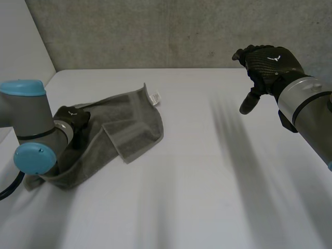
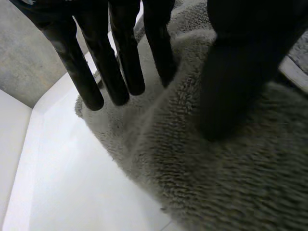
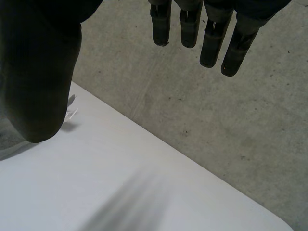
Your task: Fold the laundry
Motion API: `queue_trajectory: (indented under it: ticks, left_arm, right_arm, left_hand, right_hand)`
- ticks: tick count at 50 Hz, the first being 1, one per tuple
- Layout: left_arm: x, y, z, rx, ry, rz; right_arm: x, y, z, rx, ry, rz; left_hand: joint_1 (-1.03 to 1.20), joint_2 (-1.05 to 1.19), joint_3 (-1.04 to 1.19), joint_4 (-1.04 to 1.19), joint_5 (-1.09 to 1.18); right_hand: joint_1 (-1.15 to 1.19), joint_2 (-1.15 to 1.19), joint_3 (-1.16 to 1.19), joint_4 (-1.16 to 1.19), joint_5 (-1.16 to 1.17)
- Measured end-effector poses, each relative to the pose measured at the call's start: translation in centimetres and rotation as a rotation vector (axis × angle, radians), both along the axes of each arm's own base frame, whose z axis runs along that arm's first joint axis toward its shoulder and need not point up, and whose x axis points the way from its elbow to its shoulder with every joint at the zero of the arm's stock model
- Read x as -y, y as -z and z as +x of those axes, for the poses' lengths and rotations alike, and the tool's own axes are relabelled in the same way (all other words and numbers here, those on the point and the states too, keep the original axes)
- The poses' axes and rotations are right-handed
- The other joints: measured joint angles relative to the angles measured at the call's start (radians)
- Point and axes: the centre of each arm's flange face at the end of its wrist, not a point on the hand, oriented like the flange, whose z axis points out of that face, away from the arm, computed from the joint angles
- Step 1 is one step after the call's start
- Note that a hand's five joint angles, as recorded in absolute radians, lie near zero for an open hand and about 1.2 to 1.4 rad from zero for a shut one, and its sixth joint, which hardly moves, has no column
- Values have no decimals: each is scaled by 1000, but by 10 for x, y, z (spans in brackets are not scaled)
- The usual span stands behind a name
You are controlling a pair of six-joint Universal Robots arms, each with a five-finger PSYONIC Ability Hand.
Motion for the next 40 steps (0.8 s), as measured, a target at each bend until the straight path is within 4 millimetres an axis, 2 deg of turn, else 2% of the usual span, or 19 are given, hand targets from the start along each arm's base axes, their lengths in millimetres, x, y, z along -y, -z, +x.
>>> queue_trajectory:
  ticks: [1, 5, 8, 13, 16, 21, 29, 31, 34, 37, 40]
  left_arm:
    - [-1, 0, -1, -7, -1, 0]
    - [-3, -5, -7, -68, -6, -5]
    - [-8, -11, -17, -153, 3, -5]
    - [-28, -23, -50, -357, 75, 34]
    - [-45, -28, -71, -458, 131, 73]
    - [-84, -44, -114, -594, 249, 127]
    - [-134, -70, -160, -691, 393, 132]
    - [-138, -72, -164, -698, 403, 121]
    - [-140, -72, -166, -691, 401, 96]
    - [-136, -66, -161, -645, 381, 78]
    - [-126, -58, -145, -561, 331, 68]
  right_arm:
    - [0, 0, 0, -1, 0, -1]
    - [0, -1, 0, -5, 0, -4]
    - [0, -2, -1, -5, 1, -8]
    - [0, -4, -2, -4, 4, -15]
    - [1, -6, -3, -3, 7, -19]
    - [2, -8, -4, -1, 11, -25]
    - [1, -7, -3, -14, -3, -27]
    - [1, -6, -3, -21, -9, -28]
    - [-1, -6, -2, -36, -20, -31]
    - [-2, -5, 0, -49, -29, -34]
    - [-4, -3, 1, -70, -41, -36]
  left_hand:
    - [122, 124, 125, 135, 143]
    - [279, 295, 295, 319, 311]
    - [305, 329, 330, 353, 341]
    - [316, 344, 345, 369, 354]
    - [319, 346, 347, 370, 358]
    - [319, 347, 348, 373, 358]
    - [319, 341, 342, 371, 358]
    - [254, 215, 219, 240, 286]
    - [-294, -312, -308, -286, -276]
    - [-526, -532, -529, -506, -500]
    - [-608, -619, -618, -592, -584]
  right_hand:
    - [0, 0, 0, 0, 0]
    - [0, 0, 0, 0, 0]
    - [0, 0, 0, 0, 0]
    - [0, 0, 0, 0, 0]
    - [0, 0, 0, 0, 0]
    - [0, 0, 0, 0, 0]
    - [0, 0, 0, 0, 0]
    - [0, 0, 0, 0, 0]
    - [0, 0, 0, 0, 0]
    - [0, 0, 0, 0, 0]
    - [0, 0, 0, 0, 0]
